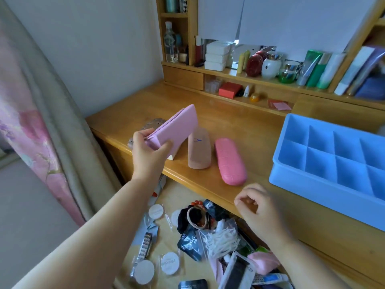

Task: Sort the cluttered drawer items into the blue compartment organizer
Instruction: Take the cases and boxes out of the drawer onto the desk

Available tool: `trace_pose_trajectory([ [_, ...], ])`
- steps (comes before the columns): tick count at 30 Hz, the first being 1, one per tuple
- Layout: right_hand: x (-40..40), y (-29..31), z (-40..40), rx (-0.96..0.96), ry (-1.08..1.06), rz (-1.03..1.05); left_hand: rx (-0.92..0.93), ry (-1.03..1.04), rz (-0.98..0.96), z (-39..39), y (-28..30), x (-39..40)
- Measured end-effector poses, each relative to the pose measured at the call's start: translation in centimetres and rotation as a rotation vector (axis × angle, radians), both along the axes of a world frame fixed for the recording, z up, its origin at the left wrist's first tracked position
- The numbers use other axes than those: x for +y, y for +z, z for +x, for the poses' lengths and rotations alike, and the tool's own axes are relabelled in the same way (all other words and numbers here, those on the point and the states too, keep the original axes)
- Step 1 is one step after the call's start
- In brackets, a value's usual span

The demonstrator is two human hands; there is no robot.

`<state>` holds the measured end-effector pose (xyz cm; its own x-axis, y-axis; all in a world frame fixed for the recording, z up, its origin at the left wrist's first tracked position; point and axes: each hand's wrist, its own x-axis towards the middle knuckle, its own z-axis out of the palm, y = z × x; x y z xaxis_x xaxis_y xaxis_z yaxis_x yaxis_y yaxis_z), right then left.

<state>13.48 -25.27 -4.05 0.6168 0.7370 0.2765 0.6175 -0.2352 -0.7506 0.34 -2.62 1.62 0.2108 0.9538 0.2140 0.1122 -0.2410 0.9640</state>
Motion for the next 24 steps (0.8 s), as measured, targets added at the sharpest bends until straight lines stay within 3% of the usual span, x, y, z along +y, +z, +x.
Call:
trace_pose_trajectory([
  [3, 0.4, -0.3, 0.3, 0.022, -0.163, 0.053, 0.239, 0.083, 0.088, 3.6, -1.7, 0.8],
  [6, 1.5, -0.1, 1.2, 0.050, -0.124, -0.114, 0.452, 0.150, 0.245, 4.6, -3.3, 1.4],
  [12, 6.6, 0.0, 1.0, -0.235, -0.083, -0.253, 0.337, -0.202, 0.439, 1.8, -5.3, 2.4],
  [17, 9.0, 0.7, 0.9, -0.105, 0.017, -0.370, 0.431, -0.212, 0.364, 0.2, -4.5, 3.1],
  [19, 7.0, 1.4, 0.6, -0.054, 0.011, -0.268, 0.370, -0.145, 0.480, -1.1, -4.3, 1.3],
  [21, 3.2, 1.7, -0.5, -0.196, 0.004, -0.075, 0.326, -0.169, 0.568, -2.6, -5.3, -2.4],
  [24, -4.5, -0.4, -3.0, -0.283, 0.108, -0.094, 0.609, -0.521, 0.364, -4.6, -8.4, -10.3],
])
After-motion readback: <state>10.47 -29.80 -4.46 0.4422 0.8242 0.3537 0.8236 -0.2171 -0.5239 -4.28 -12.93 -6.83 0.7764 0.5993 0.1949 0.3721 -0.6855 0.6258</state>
